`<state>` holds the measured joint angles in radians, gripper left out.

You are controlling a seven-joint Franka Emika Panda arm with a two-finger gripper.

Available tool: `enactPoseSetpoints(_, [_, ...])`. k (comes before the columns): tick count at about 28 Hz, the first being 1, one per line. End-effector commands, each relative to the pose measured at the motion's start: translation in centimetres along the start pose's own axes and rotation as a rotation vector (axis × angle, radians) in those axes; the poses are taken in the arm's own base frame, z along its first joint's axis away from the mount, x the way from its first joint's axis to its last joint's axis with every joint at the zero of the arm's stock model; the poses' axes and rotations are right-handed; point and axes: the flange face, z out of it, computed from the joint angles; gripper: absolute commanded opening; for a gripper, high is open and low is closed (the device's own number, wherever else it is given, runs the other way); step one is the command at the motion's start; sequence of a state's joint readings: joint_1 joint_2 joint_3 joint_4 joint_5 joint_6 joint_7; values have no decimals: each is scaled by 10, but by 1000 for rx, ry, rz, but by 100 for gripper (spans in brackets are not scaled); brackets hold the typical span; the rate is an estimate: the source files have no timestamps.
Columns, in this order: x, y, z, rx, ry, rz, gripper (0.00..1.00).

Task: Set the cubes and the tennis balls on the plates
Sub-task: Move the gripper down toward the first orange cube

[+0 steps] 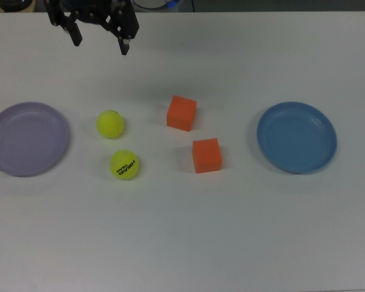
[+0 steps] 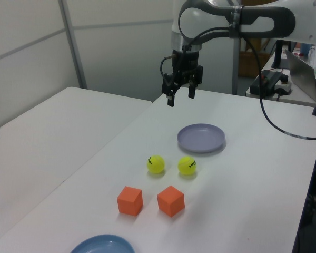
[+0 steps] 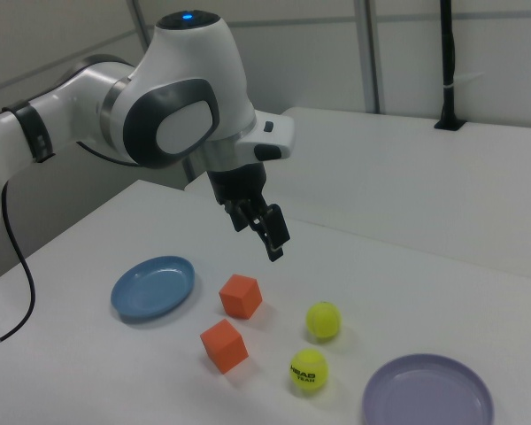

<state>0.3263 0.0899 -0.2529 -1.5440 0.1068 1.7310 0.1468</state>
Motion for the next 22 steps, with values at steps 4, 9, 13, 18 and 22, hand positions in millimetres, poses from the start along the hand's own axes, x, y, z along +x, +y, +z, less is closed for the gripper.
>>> enactPoseSetpoints(4, [-1,-54,1,33,72,-135,100])
enactPoseSetpoints(9, [8,-76,22,110,82,-218,100])
enactPoseSetpoints(13, [8,-100,48,110,51,-320,100])
enactPoseSetpoints(18, [12,-125,89,110,21,-386,100])
enactPoseSetpoints(22, [17,-149,122,121,61,-395,100])
